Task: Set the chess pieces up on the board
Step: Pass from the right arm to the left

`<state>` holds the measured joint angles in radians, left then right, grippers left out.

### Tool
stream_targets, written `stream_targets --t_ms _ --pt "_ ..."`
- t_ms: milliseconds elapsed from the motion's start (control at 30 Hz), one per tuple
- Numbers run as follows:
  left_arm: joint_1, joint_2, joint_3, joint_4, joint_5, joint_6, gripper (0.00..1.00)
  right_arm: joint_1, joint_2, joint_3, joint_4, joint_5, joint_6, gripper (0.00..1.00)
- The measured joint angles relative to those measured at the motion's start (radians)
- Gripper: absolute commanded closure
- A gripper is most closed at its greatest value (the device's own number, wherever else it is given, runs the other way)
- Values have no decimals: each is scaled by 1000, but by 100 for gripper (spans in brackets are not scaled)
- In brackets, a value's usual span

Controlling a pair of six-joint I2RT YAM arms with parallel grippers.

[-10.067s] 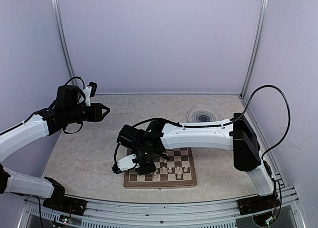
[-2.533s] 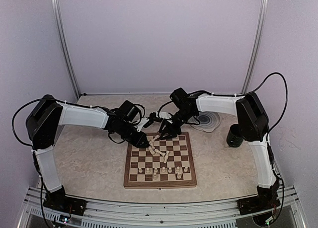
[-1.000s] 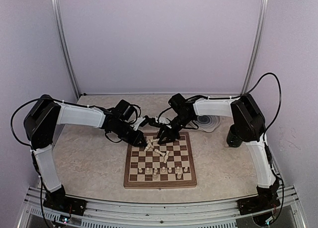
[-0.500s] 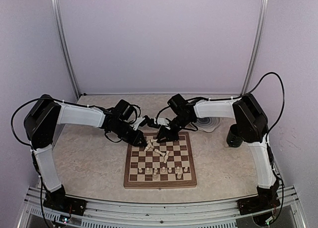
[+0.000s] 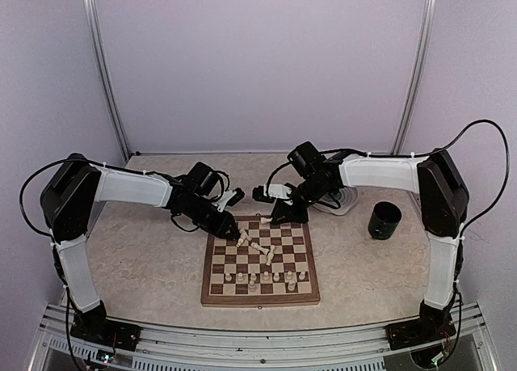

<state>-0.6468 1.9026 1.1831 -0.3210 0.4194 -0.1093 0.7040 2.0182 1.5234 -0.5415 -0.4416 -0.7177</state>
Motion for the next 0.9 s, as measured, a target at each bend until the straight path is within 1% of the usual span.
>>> stream_targets --t_ms 67,133,300,367,467,633,900 --pt "0 -8 0 3 -1 -10 65 1 -35 -1 -11 11 -1 88" --pt "0 -36 -5 10 0 -26 60 3 -71 -4 -17 23 -2 88" --pt "-3 -184 -55 91 23 -92 52 15 -157 -11 -39 43 -2 87" --pt "-14 -248 -85 173 35 -144 51 21 -179 -13 -42 47 -2 87" --pt "-40 -305 -114 290 56 -222 50 32 -206 -24 -45 47 -2 87" --pt "-83 -297 -115 415 87 -314 51 57 -238 -36 -54 43 -2 87" --pt "-107 -246 -111 447 98 -359 53 70 -259 -39 -57 29 2 87"
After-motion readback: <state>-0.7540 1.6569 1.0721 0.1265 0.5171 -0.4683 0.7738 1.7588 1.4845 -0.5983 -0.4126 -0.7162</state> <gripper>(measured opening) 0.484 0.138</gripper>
